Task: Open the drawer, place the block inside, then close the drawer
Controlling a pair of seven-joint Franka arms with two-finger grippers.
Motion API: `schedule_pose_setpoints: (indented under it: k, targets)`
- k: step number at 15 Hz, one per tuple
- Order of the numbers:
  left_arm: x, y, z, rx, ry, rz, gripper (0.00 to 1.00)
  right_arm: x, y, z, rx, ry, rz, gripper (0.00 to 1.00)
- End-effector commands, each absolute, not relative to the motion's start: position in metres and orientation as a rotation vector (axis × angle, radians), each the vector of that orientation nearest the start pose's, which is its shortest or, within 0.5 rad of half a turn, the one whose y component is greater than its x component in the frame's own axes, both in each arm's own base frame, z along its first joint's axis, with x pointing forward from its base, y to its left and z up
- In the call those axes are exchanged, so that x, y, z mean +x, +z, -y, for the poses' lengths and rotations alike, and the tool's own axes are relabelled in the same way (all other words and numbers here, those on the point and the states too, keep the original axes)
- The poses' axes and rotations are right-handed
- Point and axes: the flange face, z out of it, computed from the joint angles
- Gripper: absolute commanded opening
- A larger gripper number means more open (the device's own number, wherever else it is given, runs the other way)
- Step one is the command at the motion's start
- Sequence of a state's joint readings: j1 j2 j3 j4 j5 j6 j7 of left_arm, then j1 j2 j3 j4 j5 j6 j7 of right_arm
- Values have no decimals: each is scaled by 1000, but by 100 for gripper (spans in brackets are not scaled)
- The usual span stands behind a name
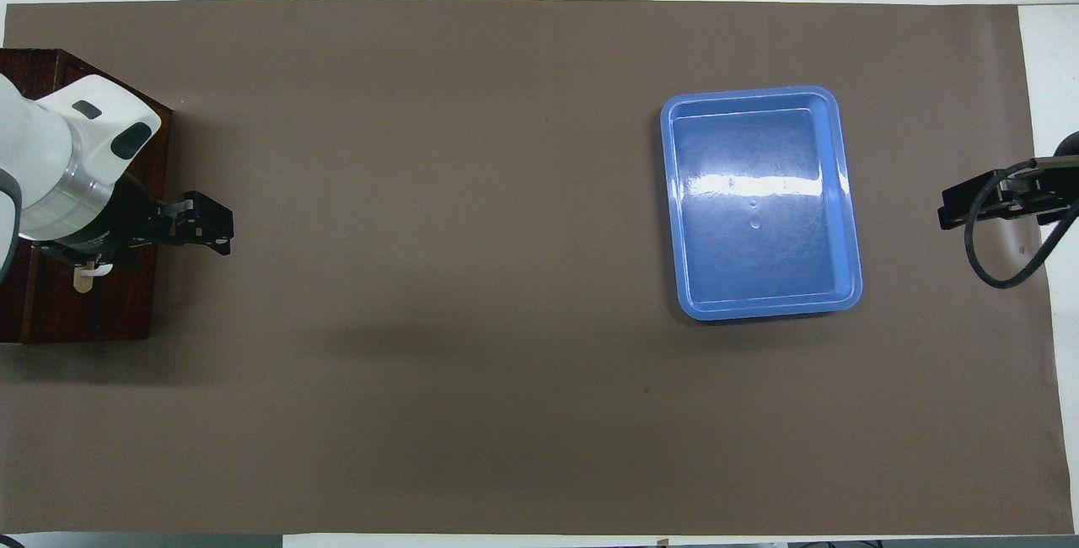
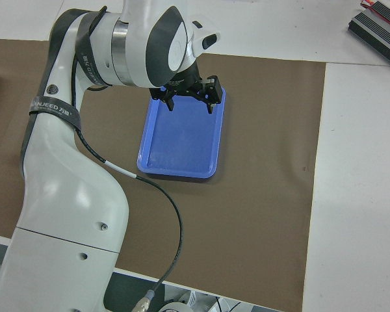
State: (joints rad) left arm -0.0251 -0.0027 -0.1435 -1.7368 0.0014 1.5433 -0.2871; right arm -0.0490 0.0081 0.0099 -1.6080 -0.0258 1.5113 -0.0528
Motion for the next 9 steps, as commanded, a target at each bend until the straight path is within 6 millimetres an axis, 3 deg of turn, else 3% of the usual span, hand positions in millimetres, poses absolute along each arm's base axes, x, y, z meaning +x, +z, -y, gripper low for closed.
schedule_pose_setpoints:
  k: [1,6,9]
  targets:
    - [524,560,85,-3090,296,162,100,546,601,24,-3154,142,68,100]
    - [527,561,77,-3094,292,146,100,546,601,23,-3145,141,65,100]
    - [527,561,85,-3087,327,124,100,546,601,23,-3140,140,65,100]
